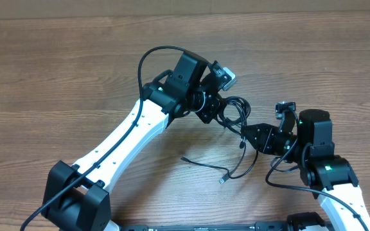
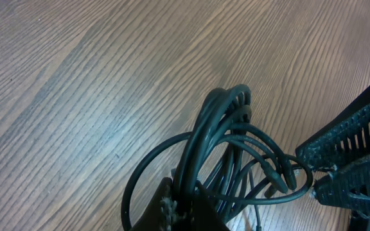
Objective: Untangle cables
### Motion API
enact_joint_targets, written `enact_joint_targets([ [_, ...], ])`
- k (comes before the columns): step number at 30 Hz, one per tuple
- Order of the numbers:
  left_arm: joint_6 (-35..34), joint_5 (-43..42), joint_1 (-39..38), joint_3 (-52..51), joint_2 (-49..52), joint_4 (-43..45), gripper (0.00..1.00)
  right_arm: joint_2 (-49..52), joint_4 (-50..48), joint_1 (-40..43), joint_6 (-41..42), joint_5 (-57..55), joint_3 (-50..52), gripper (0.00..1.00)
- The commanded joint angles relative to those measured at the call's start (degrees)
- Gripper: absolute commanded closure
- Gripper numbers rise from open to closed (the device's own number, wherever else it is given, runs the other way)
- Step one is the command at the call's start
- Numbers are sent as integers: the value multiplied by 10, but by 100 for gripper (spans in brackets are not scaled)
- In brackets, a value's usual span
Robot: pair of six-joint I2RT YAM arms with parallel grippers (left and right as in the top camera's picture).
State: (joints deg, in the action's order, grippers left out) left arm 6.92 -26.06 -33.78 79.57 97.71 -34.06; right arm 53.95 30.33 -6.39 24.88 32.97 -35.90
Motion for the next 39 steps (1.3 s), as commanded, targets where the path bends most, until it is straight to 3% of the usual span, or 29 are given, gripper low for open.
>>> enact_joint_targets([
  [1,-14,5,-5,19,-23,0,96,-1,-7,0,26,15,-5,69],
  [4,-31,51,-5,19,-23,-9,96,-1,-5,0,33,18,-5,70],
  [7,-64,100,-5,19,-23,-16,96,-1,-5,0,113,19,-5,71],
  [11,-94,93,-10,19,-23,3,96,-1,-3,0,301,44,-5,68],
  [16,-95,73,-26,19,-23,24,96,-1,-3,0,368,62,-5,67],
  [39,-97,72,-54,19,-32,27,96,43,-3,0,384,-45,-5,74],
])
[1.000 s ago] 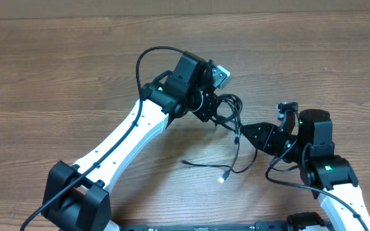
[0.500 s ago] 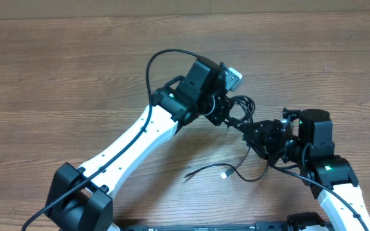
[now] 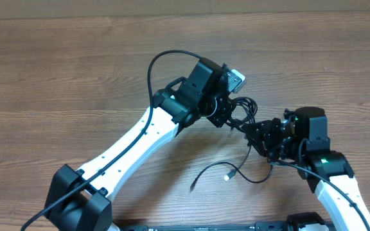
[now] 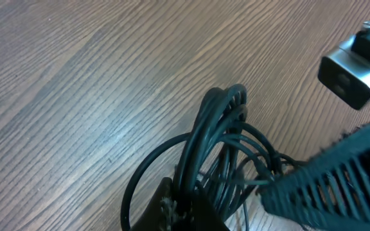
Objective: Untangle cables
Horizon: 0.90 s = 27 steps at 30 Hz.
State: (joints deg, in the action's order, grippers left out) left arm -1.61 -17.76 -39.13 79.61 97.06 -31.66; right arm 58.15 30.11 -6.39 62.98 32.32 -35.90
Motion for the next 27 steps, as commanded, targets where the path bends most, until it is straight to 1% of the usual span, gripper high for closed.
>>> enact_joint_targets([
  [1,-12,-11,1,19,-26,2,96,1,-5,0,2,-41,-5,74],
  [11,-7,-2,1,19,-26,-11,96,1,-90,0,3,-27,-5,76],
  [17,-1,4,1,19,-26,-13,96,1,-84,0,3,-29,-5,80],
  [24,-1,3,1,19,-26,-14,96,1,-83,0,20,-68,-5,80],
  [27,-1,3,1,19,-26,-14,96,1,-67,0,35,-97,-5,80],
])
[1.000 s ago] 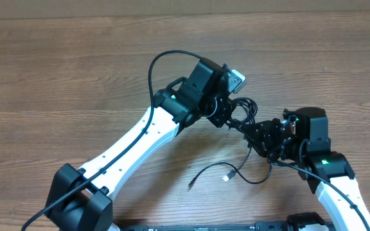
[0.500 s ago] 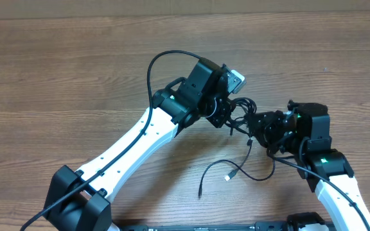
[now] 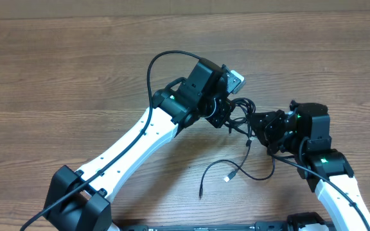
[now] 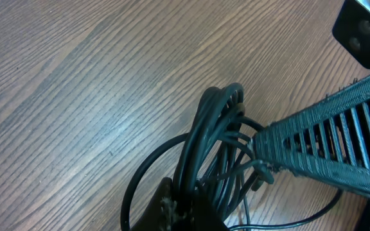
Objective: Untangle cables
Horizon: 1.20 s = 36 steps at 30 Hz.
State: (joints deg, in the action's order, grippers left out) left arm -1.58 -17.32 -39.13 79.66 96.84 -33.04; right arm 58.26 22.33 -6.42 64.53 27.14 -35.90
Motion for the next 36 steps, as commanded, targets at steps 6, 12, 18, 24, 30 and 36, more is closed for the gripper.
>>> enact_joint_targets([
  [6,0,-1,2,18,-26,-2,96,0,18,0,21,-54,-5,96],
  [12,3,27,8,18,-29,-7,96,0,70,0,5,-51,-5,96],
  [18,19,58,28,18,-41,-23,96,0,137,0,-35,-111,-5,96],
  [24,19,83,67,18,-67,-45,96,0,169,9,-35,-201,-5,96],
  [30,29,83,80,18,-82,-49,96,0,163,23,-35,-216,-5,61],
  [36,29,27,76,18,-81,-44,96,0,8,17,-219,40,-5,59],
])
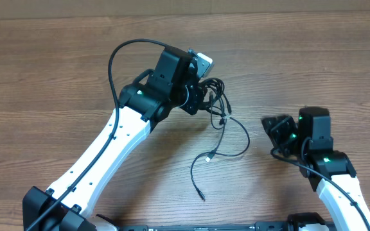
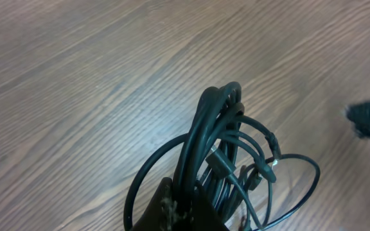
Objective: Untangle cables
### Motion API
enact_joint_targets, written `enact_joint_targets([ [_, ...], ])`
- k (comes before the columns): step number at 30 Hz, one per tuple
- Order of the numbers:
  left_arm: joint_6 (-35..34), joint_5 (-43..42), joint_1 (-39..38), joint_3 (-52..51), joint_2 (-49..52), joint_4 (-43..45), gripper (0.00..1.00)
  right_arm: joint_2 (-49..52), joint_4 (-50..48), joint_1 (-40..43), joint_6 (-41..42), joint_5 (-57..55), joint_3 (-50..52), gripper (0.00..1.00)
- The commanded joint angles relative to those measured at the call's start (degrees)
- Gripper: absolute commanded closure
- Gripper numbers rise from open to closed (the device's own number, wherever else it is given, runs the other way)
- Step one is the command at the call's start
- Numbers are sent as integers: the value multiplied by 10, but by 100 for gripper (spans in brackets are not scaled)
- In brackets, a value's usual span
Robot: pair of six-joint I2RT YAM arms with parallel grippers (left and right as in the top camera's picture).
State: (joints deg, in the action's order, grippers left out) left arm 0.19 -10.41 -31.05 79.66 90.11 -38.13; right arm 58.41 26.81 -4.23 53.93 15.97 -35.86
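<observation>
A bundle of dark cables (image 1: 212,95) hangs from my left gripper (image 1: 196,99), which is shut on it. In the left wrist view the coiled bundle (image 2: 214,131) rises from between my left fingers (image 2: 172,208), and a thin loop (image 2: 300,186) with small connectors sticks out to the right. Two loose ends (image 1: 205,159) trail down onto the table. My right gripper (image 1: 273,126) sits to the right, apart from the cables with nothing in it. Only its tip shows at the left wrist view's edge. Its jaws are too dark to read.
The wooden table (image 1: 56,77) lies all around. The left arm's own black cable (image 1: 117,54) arches over its wrist. A pale wall edge (image 1: 185,6) runs along the far side.
My left gripper has moved left with the bundle. The right gripper, which was against the bundle, now sits well to its right, apart from the cables. The loose ends lie further left.
At first my left gripper held the bundle and my right gripper's tips were at a strand beside it. In the following two moments the right fingers stayed against the bundle while the loose ends shifted. Now the grippers are apart and the bundle stays in the left.
</observation>
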Motion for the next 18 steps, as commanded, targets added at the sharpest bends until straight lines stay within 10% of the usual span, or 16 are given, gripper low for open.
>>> enact_joint_targets([
  [1,11,-52,-6,18,-14,10,96,-2,-64,-9,-144,203,-6,59],
  [9,11,-91,-31,18,-14,30,96,-2,-85,-75,-261,270,-6,64],
  [18,-26,-95,-47,18,-14,30,96,-2,-59,-145,-275,59,-6,65],
])
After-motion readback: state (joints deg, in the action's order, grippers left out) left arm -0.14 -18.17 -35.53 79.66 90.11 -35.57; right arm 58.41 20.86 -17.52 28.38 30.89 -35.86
